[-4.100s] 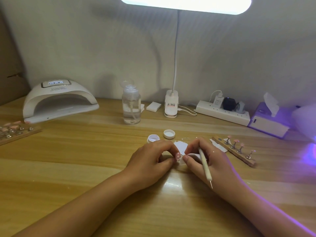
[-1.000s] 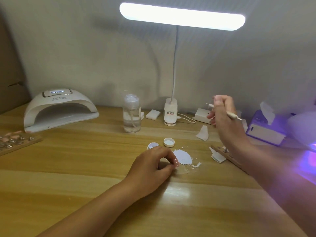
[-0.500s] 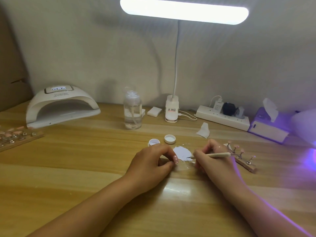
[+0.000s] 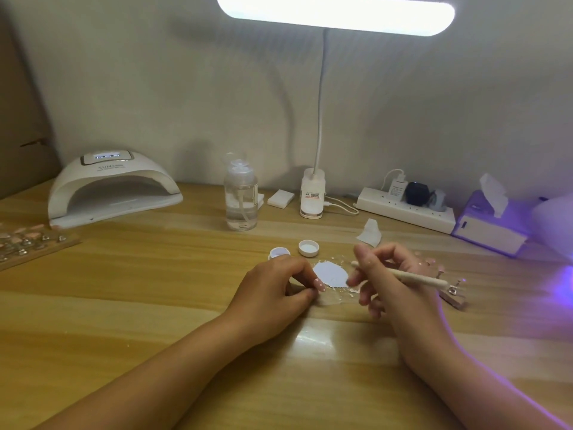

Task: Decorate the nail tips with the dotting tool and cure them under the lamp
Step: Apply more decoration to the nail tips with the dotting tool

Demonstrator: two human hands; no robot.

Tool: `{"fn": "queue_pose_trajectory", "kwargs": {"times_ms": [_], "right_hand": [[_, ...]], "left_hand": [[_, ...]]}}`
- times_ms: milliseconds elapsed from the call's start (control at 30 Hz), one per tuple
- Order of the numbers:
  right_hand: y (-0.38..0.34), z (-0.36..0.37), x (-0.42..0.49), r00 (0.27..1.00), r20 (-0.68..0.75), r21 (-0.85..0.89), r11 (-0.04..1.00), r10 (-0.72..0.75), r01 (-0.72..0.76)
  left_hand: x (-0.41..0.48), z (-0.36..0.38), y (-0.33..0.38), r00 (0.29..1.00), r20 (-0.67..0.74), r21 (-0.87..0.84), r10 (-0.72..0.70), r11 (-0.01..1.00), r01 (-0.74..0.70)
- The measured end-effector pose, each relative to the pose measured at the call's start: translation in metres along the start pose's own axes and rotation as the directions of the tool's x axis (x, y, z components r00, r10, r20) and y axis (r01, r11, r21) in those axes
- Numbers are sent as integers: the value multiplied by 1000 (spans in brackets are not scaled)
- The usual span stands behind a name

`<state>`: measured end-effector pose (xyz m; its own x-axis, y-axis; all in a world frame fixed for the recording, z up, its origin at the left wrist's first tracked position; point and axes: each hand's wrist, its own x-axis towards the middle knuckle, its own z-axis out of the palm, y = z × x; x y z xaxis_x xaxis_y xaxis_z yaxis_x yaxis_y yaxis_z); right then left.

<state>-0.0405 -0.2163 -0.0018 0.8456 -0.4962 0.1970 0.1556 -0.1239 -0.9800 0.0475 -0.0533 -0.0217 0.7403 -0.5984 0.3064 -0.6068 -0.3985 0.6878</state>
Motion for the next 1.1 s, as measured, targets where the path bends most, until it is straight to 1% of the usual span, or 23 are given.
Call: {"fn": "queue_pose_trajectory", "kwargs": {"times_ms": [67, 133, 367, 733, 900, 1100], "right_hand": [[5, 4, -2, 993, 58, 0, 995, 100, -101], [8, 5, -4, 987, 83, -35, 990, 140, -137], [6, 9, -5, 988, 94, -142, 984, 120, -106], [9, 10, -4, 987, 116, -171, 981, 108, -88], [13, 8, -3, 987, 120, -144, 986, 104, -86], [14, 8, -2, 987, 133, -164, 984, 86, -63]], "left_hand": [[0, 0, 0, 1000, 2, 5, 9, 1000, -9], [1, 0, -1, 1000, 3, 9, 13, 1000, -13], [1, 0, -2, 1000, 3, 4, 12, 1000, -12], [1, 1, -3, 1000, -7, 4, 25, 1000, -25], [1, 1, -3, 1000, -5, 3, 29, 1000, -29], [1, 1, -4, 999, -8, 4, 36, 999, -36]]}}
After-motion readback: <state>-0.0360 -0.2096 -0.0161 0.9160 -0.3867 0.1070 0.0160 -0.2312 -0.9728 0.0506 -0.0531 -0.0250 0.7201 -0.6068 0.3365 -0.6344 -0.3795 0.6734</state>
